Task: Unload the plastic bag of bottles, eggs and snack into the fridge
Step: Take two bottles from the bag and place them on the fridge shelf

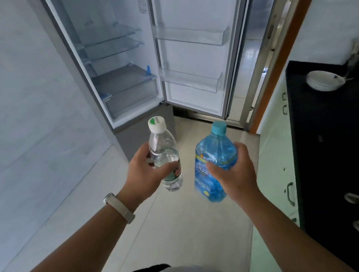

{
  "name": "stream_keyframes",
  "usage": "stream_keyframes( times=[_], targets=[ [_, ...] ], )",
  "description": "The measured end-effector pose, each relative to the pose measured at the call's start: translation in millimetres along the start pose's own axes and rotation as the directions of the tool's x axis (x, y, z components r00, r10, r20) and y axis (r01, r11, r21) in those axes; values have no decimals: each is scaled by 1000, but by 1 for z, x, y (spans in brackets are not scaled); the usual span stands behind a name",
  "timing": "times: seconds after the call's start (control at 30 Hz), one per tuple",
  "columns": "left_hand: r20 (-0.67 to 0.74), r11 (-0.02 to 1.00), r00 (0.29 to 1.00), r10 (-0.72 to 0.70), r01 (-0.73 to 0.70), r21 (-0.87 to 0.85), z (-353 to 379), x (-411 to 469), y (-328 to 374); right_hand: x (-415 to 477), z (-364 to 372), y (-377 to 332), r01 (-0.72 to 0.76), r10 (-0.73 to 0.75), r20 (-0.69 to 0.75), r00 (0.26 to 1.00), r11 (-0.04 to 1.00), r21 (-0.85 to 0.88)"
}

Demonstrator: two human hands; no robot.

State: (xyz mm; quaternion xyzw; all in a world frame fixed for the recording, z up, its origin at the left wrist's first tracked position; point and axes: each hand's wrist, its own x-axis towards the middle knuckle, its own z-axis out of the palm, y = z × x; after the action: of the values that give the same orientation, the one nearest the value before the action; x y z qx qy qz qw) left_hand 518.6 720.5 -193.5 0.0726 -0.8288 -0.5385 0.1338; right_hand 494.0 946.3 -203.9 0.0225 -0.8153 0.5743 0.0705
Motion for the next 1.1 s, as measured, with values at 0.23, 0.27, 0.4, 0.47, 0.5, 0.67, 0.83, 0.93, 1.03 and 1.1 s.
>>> stream_keyframes(
  times=[0.23, 0.27, 0.4, 0.47, 0.5, 0.67, 0.83, 0.93, 1.03, 1.1],
  targets=[
    [-77, 1000, 997, -25, 25, -7, 1, 42, -6, 56, 21, 7, 12, -12, 63, 998, 1000, 8],
    [-86, 1000, 996, -31, 31, -3, 0, 49, -10, 64, 27, 9, 9, -10, 72, 997, 1000, 11],
    [-87, 997, 993, -79, 79, -2, -1, 87, -37, 101, 44, 16, -6, 6, 79, 997, 1000, -2],
    [-75, 994, 991, -110, 109, -15, 1, 111, -51, 125, 52, 21, -18, 19, 69, 997, 1000, -15],
    [-69, 992, 990, -124, 123, -23, 2, 125, -57, 139, 57, 23, -25, 27, 62, 998, 999, -27],
    [-39, 986, 988, -151, 147, -77, 3, 207, -79, 210, 87, 23, -27, 30, 41, 999, 996, -90],
    [-1, 985, 990, -141, 140, -98, -5, 287, -91, 276, 125, 13, -19, 21, 17, 1000, 993, -116],
    [-4, 987, 992, -126, 125, -98, -14, 328, -97, 306, 144, 6, -6, 7, 7, 1000, 994, -107],
    [2, 987, 991, -131, 131, -95, -20, 359, -99, 333, 156, 2, 1, -1, -3, 1000, 995, -104],
    [11, 984, 990, -138, 138, -109, -22, 376, -102, 351, 162, 0, 0, -1, -6, 1000, 994, -109]
  ],
)
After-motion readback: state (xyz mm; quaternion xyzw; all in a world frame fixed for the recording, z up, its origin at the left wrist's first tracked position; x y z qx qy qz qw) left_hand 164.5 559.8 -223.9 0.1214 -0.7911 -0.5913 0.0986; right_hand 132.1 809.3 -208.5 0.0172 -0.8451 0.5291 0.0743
